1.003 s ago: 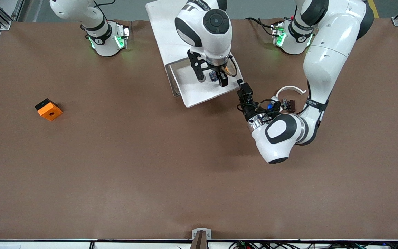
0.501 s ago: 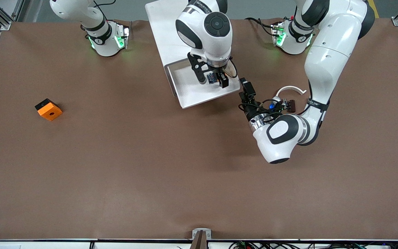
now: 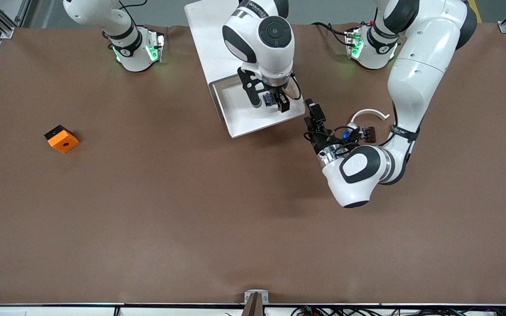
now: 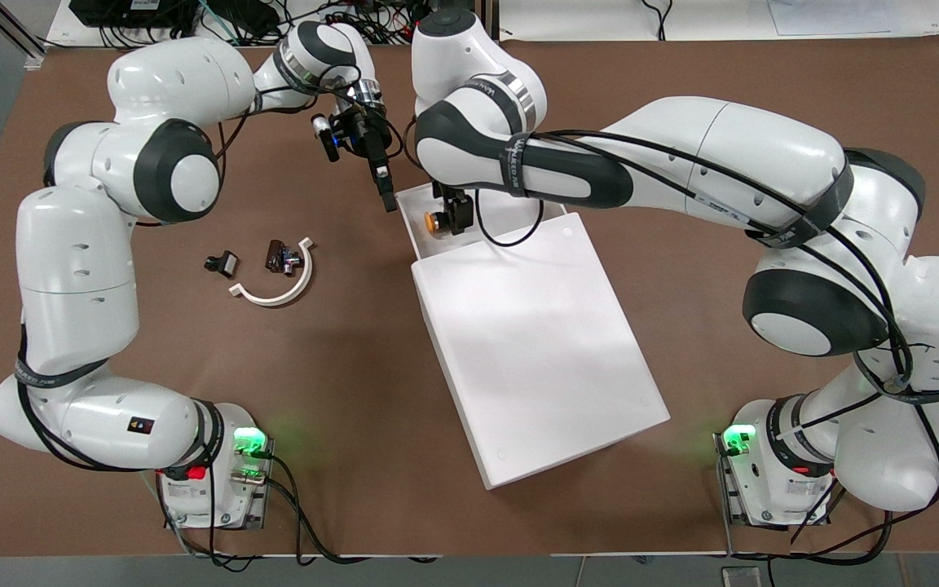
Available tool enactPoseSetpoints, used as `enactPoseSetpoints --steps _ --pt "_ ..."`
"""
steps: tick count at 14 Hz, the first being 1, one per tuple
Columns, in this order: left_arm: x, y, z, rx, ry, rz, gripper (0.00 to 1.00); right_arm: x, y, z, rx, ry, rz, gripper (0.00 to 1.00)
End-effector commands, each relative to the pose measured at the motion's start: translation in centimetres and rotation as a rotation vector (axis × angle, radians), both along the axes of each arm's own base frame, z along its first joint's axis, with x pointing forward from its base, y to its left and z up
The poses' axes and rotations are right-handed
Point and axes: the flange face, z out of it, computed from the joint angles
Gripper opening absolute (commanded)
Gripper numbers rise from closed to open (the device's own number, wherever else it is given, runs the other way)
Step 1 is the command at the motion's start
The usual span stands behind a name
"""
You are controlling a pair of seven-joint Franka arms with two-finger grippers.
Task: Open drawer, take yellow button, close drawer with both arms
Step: 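Lift the button out with the right gripper while the left gripper releases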
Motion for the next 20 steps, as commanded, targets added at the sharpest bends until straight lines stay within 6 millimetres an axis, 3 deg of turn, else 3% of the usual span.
enactPoseSetpoints --steps 1,4,5,6,7,9,10,13,15,17,20 --pt "0.7 1.2 0.8 -0.070 -0.026 -0.006 1.00 0.7 -0.4 0.4 -0.013 0.010 0.002 0.94" --pt "0.7 1.4 1.9 -0.182 -0.100 -0.058 1.00 0.9 -0.7 0.2 -0.044 -0.010 0.013 0.94" --pt "0.7 1.5 2.5 -0.249 -0.145 -0.095 1.00 1.1 -0.8 0.0 -0.046 -0.010 0.010 0.91" --pt "0.8 1.6 2.9 -0.308 -0.182 -0.126 1.00 1.1 -0.8 0.0 -0.046 -0.010 0.011 0.81" --pt "0.8 1.8 2.8 -0.349 -0.206 -0.156 1.00 1.3 -1.0 0.0 -0.044 -0.008 0.009 0.59" --pt "1.0 2.0 3.6 -0.437 -0.257 -0.180 1.00 1.5 -1.0 0.1 -0.041 -0.006 -0.005 0.05" --pt "1.2 2.2 4.2 -0.487 -0.289 -0.199 1.00 1.3 -0.9 0.0 -0.043 -0.007 -0.003 0.00" --pt "2.0 2.5 4.8 -0.593 -0.450 -0.339 1.00 1.6 -1.2 0.3 -0.039 -0.010 -0.004 0.00" --pt "2.6 2.9 5.1 -0.655 -0.530 -0.429 1.00 3.1 -2.4 1.6 -0.028 -0.024 -0.022 0.00" --pt "3.5 2.6 6.5 -0.696 -0.633 -0.525 1.00 5.3 -4.4 5.5 0.019 -0.067 -0.021 0.00" --pt "4.7 1.4 7.3 -0.757 -0.758 -0.640 1.00 7.6 -8.6 9.6 0.043 -0.090 0.129 0.00"
